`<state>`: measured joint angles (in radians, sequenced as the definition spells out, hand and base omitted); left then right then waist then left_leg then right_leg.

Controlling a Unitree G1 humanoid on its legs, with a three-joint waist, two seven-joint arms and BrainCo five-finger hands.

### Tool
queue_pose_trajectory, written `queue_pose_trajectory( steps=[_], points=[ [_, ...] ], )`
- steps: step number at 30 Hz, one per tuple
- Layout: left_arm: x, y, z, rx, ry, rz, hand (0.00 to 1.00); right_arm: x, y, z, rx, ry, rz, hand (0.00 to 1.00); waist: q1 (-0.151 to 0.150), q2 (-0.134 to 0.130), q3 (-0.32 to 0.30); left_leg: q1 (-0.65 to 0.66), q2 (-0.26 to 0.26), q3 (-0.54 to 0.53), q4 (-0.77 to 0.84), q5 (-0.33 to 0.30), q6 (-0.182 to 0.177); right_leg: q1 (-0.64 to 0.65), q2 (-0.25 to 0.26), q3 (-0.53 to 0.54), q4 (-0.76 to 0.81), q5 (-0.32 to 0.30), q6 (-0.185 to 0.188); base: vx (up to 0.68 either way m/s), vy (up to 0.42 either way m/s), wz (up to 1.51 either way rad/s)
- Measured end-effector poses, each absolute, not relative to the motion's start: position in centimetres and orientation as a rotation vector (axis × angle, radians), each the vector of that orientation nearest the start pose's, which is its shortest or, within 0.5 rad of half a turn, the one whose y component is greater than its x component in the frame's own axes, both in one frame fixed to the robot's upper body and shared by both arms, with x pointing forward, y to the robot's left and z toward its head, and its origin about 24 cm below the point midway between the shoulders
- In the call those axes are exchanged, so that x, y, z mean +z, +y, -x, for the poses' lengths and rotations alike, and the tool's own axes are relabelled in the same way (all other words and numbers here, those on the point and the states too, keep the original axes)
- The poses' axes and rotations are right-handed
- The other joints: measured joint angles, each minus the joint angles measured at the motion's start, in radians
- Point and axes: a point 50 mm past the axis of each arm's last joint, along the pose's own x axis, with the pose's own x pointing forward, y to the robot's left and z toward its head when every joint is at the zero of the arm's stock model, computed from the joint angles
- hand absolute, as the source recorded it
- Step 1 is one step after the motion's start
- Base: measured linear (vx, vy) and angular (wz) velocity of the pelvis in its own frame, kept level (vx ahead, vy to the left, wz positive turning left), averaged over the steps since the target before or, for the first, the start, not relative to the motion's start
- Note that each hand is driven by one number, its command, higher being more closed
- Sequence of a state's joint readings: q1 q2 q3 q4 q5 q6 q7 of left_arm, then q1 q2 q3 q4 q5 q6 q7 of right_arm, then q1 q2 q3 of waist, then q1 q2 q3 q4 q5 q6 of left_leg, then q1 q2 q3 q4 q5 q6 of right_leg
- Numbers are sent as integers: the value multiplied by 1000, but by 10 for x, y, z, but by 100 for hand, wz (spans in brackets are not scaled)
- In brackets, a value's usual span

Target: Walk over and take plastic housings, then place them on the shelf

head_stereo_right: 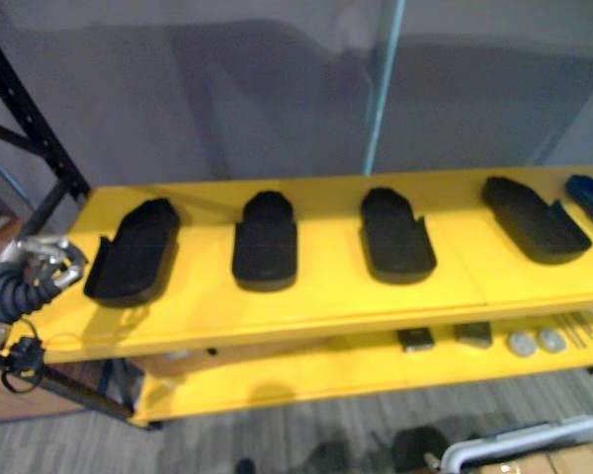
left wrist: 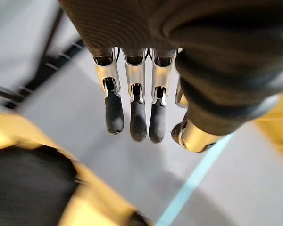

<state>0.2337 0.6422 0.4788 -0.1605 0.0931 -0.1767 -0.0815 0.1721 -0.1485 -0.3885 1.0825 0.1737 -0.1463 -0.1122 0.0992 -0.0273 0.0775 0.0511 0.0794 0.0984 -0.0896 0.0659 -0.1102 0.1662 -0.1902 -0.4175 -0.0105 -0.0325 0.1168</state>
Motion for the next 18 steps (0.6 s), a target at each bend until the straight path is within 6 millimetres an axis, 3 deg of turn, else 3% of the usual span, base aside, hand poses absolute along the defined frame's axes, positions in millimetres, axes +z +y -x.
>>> queue_pose_trajectory(
  steps=[6, 18],
  points=[
    [145, 356, -188, 519, -144, -1025, 0, -151, -265, -50, -694, 1017, -120, 0, 0, 2, 2, -1, -3, -6, 0, -4, 2, 12, 1, -18, -17, 0, 1, 26, -11, 5],
    [176, 354, -180, 886, -488, -1225, 0, -150, -265, -53, -686, 1003, -116, 0, -4, 5, 3, 2, -4, -4, 0, -8, 2, 17, 1, -17, -22, 4, 6, 0, 0, 0]
  ],
)
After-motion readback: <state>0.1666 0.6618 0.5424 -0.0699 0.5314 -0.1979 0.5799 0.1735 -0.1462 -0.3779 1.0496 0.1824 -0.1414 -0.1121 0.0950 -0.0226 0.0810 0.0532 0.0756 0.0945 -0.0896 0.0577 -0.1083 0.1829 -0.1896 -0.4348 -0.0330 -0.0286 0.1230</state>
